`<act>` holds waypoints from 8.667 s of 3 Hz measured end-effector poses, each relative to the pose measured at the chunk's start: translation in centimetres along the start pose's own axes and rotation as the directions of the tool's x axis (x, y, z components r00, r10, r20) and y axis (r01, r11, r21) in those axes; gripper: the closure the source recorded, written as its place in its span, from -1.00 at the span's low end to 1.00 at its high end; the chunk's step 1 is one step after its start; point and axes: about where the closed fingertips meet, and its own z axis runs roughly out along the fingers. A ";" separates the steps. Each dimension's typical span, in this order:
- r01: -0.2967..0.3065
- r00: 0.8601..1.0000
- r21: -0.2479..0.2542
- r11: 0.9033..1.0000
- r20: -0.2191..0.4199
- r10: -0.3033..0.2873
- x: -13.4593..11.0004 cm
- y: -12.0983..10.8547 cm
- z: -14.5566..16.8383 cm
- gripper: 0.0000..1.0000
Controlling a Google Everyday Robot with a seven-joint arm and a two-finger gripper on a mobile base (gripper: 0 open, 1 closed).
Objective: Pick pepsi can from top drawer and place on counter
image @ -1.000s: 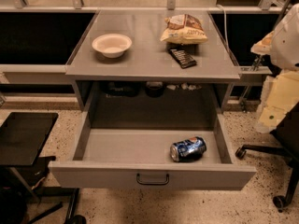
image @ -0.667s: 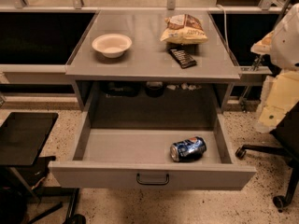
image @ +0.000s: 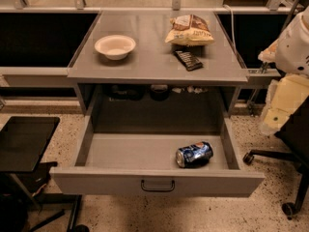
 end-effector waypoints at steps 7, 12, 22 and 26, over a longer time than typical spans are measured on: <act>0.466 0.803 0.183 0.866 0.324 -0.500 -13.1 -3.8 11.8 -1.00; 0.313 0.850 0.107 0.944 0.412 -0.329 -7.3 -1.6 24.2 -1.00; 0.501 0.772 0.106 0.859 0.396 -0.498 -8.0 1.0 35.3 -0.16; 0.492 0.767 0.104 0.864 0.417 -0.487 -8.7 1.2 35.0 0.63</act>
Offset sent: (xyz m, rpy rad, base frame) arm 0.0720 0.0758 -0.0435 0.7080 -0.2186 0.5788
